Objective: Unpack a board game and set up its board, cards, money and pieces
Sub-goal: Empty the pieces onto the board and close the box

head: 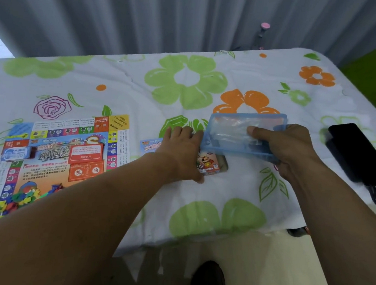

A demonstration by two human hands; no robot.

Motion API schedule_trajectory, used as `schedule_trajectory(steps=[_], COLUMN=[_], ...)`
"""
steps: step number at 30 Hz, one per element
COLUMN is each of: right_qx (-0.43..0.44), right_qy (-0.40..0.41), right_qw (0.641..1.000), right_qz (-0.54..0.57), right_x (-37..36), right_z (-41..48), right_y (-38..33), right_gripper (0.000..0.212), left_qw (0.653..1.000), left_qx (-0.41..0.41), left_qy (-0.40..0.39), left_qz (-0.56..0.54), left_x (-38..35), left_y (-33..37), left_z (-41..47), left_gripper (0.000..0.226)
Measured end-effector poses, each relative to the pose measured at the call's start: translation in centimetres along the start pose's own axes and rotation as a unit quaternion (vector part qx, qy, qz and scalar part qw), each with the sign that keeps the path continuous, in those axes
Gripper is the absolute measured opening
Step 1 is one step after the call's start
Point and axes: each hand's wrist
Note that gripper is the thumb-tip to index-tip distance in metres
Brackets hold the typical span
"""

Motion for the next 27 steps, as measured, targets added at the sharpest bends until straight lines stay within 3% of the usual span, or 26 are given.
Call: schedule_trajectory(steps=[8,14,18,22,27], right_qx=[0.015,0.047,0.076,0.072,0.093], right_qy=[-0.007,-0.009,-0.011,-0.015,-0.033], right_qw=[0.999,0.999,0.997,0.996,0.994], right_qz=[-0.041,-0.011,0.008,0.046,0.047], right_x=[-0.3,-1.1,-2.3,-3.4,-4.7], right_z=[0.1,-0.7,-1.5,-2.4,-3.4], right_y=[0.3,-0.9,-2.6,-4.1,-4.6], right_gripper=[0.07,0.038,0.036,0.052,0.055], left_qw=[0.999,0.995,0.993,0.995,0.996], left_qx=[0.021,0.061,0.055,0.052,0.045], left_qy=[-0.031,-0.029,-0.024,-0.012,0.005], left_qz=[-0.034,-0.078,-0.104,-0.087,-0.076], left_x=[0.0,2.3,4.7,6.6,8.3], left_y=[0.1,-0.7,-3.1,-5.2,-6.5], left_z=[-0.4,-1.3,-2.6,-4.4,-6.3], left_gripper=[0.129,0.125,0.125,0.118,0.115])
Point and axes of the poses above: each hand's wrist, its own z-axis towards the middle knuckle, its own x-axis out of the back of the hand, y = z × x, and after that the axes turned 8 degrees about x, right-handed
